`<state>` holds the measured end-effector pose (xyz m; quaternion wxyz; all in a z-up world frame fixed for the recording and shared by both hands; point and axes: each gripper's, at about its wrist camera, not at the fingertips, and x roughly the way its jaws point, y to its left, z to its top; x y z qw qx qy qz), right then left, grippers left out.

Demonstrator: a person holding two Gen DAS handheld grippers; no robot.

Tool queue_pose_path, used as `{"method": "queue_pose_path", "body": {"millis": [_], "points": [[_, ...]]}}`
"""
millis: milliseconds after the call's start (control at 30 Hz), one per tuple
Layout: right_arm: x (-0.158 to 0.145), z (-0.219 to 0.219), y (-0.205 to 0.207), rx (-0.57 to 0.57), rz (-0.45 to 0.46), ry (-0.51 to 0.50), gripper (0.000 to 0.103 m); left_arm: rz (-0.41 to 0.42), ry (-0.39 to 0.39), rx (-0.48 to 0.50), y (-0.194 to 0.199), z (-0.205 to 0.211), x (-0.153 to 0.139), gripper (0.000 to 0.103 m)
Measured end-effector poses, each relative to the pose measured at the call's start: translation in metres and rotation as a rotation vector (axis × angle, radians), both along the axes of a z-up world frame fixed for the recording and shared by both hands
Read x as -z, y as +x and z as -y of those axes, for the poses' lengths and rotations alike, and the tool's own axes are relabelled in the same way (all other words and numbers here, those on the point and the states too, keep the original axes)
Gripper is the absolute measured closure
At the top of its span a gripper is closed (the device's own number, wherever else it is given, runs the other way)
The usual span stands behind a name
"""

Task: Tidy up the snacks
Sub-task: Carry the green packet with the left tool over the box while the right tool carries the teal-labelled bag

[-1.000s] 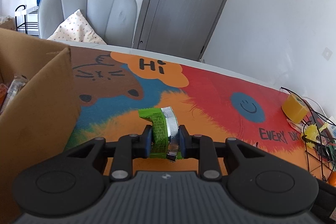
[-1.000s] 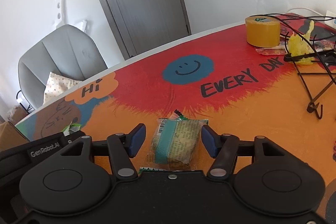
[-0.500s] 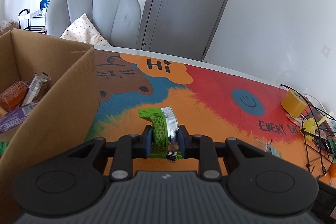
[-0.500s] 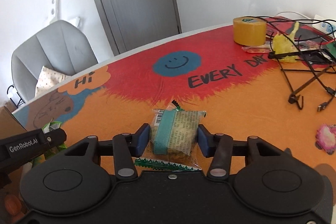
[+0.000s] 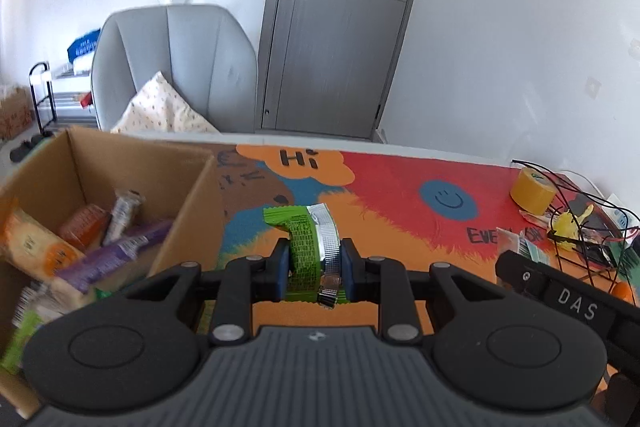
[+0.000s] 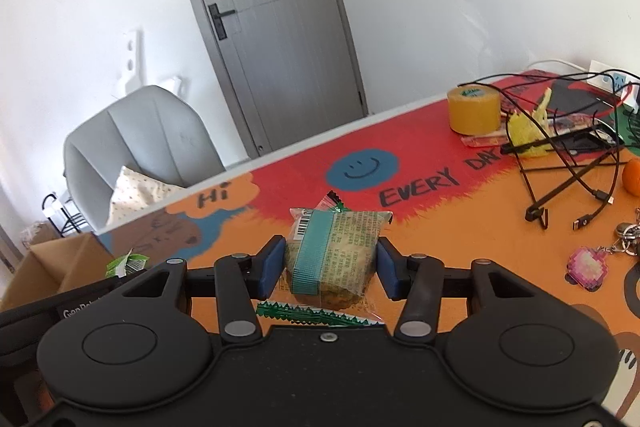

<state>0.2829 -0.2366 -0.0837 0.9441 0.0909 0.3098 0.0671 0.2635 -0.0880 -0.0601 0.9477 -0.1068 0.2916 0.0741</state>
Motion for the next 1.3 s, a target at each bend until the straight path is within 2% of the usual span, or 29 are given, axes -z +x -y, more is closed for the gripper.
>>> {"method": "queue_pose_path", "body": {"millis": [300, 333, 700, 1000, 1300], "points": [[-0.024, -0.021, -0.018, -0.086, 0.066, 0.024, 0.054, 0.059, -0.004, -0.006, -0.028, -0.025, -0.033, 0.078], [-0.026, -0.023, -0.019, -0.097, 0.073, 0.028, 0.054, 0.066, -0.020, -0.011, -0.031, -0.031, -0.035, 0.078], [-0.040, -0.063, -0.027, -0.222, 0.116, 0.065, 0.054, 0.095, 0.000, -0.096, -0.063, -0.083, -0.054, 0.078], [-0.048, -0.096, -0.030, -0.303, 0.130, 0.075, 0.054, 0.095, 0.004, -0.169, -0.082, -0.124, -0.056, 0.078], [-0.050, -0.122, -0.029, -0.353, 0.125, 0.071, 0.054, 0.064, -0.026, -0.188, -0.097, -0.155, -0.043, 0.078]]}}
